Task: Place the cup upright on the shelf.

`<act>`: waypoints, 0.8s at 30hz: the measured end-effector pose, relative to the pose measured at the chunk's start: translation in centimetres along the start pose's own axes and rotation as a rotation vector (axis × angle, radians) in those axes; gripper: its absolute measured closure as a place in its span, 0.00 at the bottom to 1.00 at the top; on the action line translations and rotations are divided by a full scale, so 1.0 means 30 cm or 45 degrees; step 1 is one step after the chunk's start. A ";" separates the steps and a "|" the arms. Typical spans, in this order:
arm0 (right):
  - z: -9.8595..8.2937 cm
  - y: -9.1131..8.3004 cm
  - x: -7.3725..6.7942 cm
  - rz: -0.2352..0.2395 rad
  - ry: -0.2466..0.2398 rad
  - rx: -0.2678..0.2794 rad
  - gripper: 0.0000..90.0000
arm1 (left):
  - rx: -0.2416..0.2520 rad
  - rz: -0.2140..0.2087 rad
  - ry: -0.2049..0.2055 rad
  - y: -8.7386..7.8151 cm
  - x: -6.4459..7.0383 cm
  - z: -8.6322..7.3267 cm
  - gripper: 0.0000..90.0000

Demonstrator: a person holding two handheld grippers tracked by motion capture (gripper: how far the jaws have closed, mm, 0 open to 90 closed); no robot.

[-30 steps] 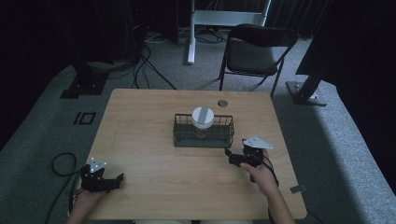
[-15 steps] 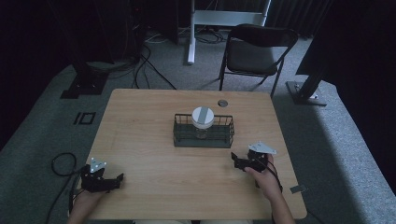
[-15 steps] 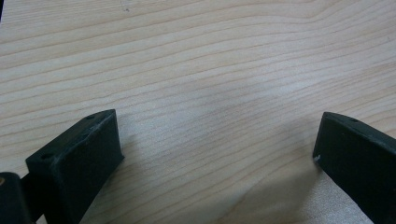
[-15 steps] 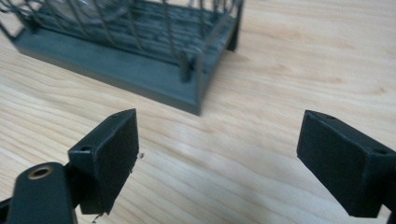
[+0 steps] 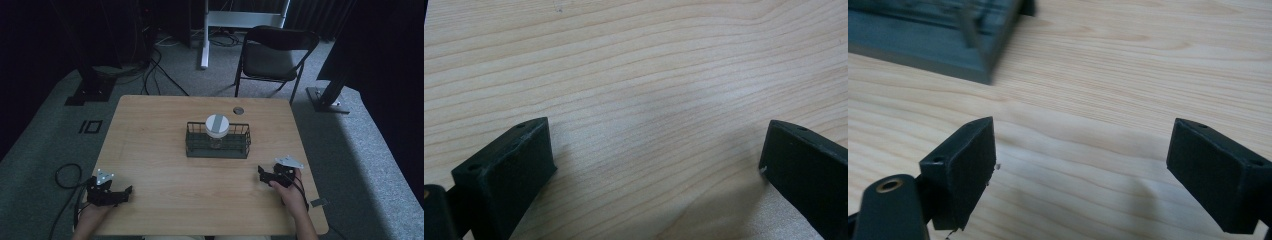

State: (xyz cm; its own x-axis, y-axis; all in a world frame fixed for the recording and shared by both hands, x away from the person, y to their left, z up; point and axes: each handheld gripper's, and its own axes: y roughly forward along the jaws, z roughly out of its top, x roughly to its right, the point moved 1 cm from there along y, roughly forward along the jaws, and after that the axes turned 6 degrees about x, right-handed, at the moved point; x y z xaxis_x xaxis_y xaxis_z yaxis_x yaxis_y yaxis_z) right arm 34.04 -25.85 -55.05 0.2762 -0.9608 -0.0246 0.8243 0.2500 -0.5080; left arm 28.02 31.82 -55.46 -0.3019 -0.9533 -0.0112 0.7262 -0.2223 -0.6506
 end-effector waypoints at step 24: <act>-0.043 -0.032 0.112 -0.138 0.053 -0.149 0.13 | 0.000 0.000 0.000 0.000 0.000 0.000 0.01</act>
State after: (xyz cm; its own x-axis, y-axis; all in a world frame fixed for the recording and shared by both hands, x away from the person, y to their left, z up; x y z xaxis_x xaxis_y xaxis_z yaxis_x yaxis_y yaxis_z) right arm 33.55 -29.47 -55.76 0.1663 -0.9861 0.0011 0.7840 0.1316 -0.6067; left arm 28.02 31.82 -55.46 -0.3018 -0.9533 -0.0113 0.7261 -0.2222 -0.6507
